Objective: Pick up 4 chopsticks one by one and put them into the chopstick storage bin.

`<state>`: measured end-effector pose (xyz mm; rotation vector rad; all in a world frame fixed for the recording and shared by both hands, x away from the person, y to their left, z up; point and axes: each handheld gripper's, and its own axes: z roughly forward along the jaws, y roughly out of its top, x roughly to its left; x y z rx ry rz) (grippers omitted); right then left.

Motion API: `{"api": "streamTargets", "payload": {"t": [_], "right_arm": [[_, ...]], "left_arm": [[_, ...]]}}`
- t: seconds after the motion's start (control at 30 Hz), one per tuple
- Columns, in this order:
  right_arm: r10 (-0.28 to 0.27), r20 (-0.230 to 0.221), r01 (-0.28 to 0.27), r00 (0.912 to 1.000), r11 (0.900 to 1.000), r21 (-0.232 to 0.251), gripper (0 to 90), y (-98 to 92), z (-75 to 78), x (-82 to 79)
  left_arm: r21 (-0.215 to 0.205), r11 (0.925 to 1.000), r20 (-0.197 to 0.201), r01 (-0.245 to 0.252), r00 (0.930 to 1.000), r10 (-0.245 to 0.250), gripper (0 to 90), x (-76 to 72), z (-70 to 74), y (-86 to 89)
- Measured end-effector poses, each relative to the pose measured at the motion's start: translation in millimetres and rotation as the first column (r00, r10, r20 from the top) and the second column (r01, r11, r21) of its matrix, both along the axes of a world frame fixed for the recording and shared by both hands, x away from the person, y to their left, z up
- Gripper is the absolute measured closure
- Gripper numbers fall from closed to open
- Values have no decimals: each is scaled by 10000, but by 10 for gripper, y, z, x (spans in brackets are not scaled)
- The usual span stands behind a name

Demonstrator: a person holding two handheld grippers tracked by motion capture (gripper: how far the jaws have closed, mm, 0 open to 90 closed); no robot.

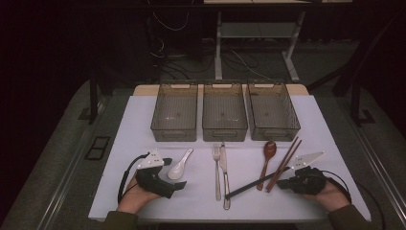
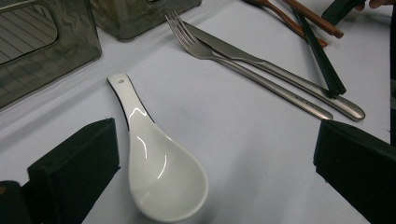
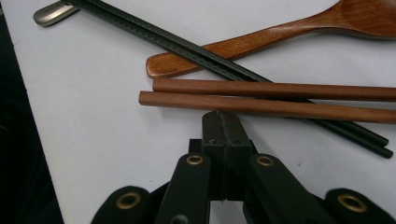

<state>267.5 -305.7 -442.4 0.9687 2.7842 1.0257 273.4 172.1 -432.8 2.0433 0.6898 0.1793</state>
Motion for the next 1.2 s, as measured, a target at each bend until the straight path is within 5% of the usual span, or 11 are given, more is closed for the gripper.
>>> {"api": "streamTargets", "payload": {"t": [0.53, 1.2], "right_arm": [[-673, 89, 674, 9977, 9977, -101, 896, -70, 0, 76], [-712, 261, 714, 9971, 9974, -54, 897, 9, 8, 189]], "left_arm": [[-47, 10000, -18, 7, 10000, -7, 0, -2, -2, -6], [-20, 10000, -52, 40, 10000, -40, 0, -1, -5, -10]]}}
